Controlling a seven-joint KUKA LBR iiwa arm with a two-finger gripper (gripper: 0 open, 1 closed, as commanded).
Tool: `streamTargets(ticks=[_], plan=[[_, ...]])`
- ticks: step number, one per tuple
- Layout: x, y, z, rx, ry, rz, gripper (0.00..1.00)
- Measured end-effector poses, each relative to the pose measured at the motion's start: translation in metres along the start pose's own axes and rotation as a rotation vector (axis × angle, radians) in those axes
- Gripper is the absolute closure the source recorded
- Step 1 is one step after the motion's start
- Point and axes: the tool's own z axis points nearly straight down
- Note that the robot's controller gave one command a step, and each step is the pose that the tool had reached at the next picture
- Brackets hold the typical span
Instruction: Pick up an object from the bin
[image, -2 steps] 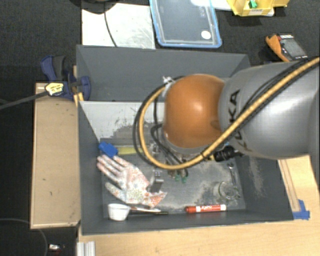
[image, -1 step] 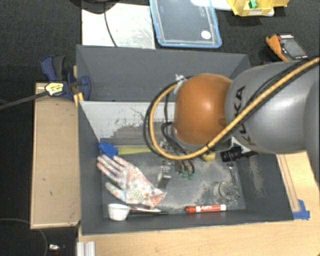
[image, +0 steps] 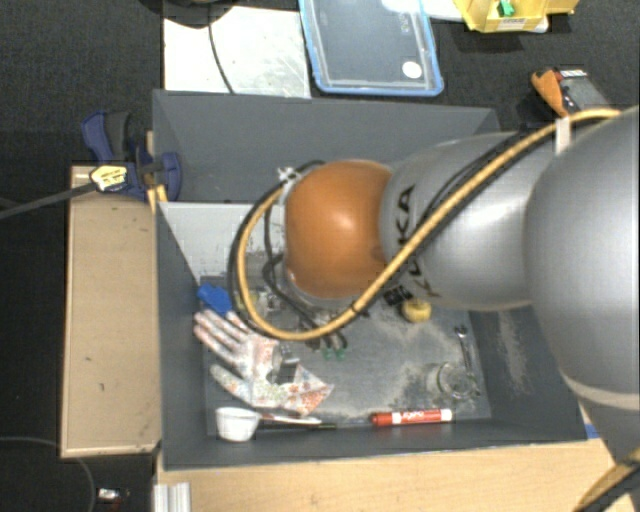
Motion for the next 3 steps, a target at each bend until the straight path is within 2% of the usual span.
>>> streamTargets(ticks=[1, 2, 3], plan=[[-0.032, -0.003, 0.071, 0.002, -0.002, 0.115, 1.00], [-0.032, -0.003, 0.071, 0.002, -0.002, 0.117, 1.00], [-0.028, -0.009, 0.015, 0.003, 0.003, 0.131, 1.00]])
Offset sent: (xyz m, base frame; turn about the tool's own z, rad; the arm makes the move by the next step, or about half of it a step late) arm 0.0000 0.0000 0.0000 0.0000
